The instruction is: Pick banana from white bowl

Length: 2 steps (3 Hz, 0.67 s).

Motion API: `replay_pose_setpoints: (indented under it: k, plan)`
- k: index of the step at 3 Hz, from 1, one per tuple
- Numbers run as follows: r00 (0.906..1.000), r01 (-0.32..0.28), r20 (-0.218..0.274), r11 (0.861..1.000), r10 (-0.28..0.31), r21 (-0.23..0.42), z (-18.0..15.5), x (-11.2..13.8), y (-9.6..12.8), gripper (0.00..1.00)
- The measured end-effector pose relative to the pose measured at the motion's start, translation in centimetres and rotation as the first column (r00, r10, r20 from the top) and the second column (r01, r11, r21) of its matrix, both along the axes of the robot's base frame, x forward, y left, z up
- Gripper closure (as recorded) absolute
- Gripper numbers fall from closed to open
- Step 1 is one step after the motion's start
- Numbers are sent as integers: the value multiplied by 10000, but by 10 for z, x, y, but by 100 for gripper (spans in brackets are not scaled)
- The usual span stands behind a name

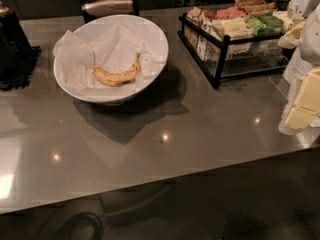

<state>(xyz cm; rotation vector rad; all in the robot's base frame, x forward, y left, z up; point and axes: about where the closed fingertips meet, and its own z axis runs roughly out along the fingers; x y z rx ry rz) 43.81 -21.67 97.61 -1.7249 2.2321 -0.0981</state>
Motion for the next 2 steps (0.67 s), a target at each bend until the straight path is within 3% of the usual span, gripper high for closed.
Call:
replay_pose_setpoints:
  k: [2]
  plan:
    - [9996, -201, 224, 9995, 195, 233, 7, 7, 8, 0]
